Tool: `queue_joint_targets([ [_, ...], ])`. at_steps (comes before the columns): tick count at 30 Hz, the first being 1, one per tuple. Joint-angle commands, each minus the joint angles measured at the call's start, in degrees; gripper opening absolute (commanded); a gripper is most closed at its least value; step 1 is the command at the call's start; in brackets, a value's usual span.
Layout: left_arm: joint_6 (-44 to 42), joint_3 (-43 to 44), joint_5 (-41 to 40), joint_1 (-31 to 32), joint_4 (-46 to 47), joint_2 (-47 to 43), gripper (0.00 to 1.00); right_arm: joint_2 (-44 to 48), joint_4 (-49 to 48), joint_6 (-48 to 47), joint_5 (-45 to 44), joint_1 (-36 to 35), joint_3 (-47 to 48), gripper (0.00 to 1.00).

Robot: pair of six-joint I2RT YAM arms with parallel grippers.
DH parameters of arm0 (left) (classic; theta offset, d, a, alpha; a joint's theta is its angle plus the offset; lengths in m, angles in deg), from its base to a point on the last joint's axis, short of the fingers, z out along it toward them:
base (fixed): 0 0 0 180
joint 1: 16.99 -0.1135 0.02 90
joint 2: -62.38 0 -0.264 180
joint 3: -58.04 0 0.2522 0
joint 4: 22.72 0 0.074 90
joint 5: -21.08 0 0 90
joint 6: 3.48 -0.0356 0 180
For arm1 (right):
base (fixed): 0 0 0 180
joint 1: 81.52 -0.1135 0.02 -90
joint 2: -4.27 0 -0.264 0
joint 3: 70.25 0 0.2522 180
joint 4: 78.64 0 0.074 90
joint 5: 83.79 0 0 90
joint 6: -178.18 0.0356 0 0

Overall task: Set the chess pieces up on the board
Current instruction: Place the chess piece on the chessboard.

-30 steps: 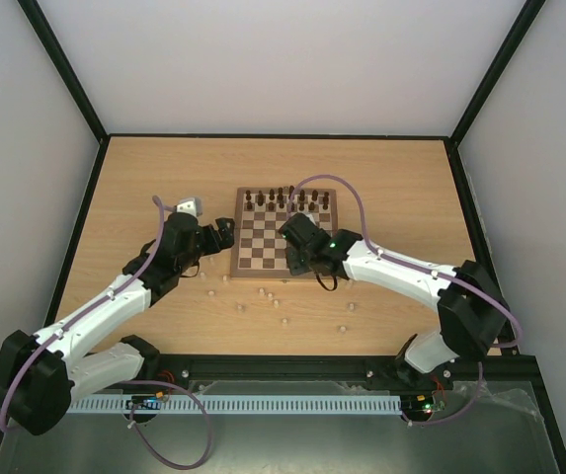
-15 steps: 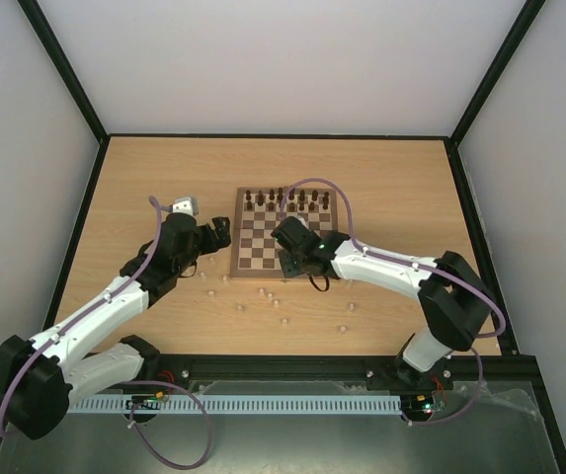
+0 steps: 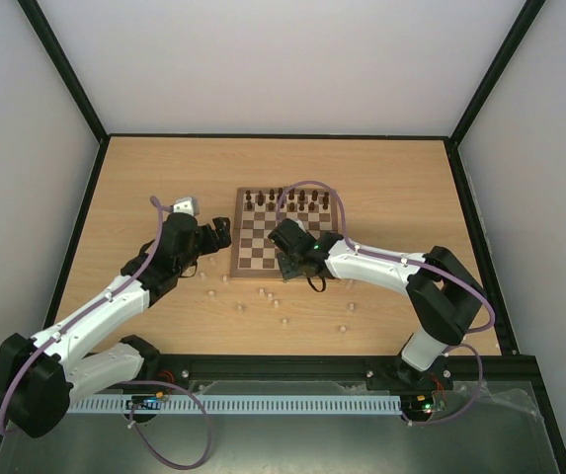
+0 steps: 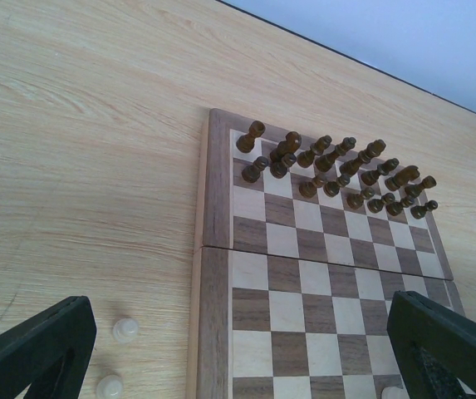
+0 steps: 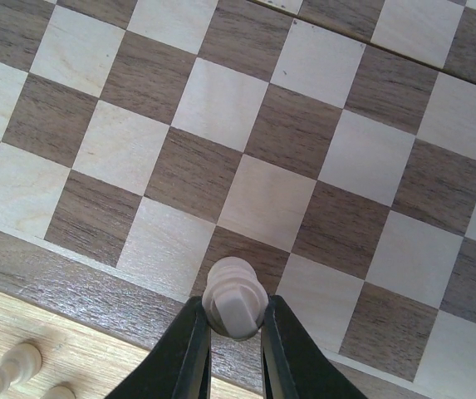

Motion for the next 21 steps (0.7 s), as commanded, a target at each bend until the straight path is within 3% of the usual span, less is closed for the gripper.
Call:
queue_joint_targets([
  [1,-0.5,1.5,-0.1,0.2,0.2,-0.5,0.99,-1.1,1.6,-0.4,-0.6,-0.4,0.6,0.09],
  [21,-0.6,1.6,0.2,0.2,0.4,0.4,0.99,0.3,2.1,-0.3,-1.2,-0.3,-0.5,0.12],
])
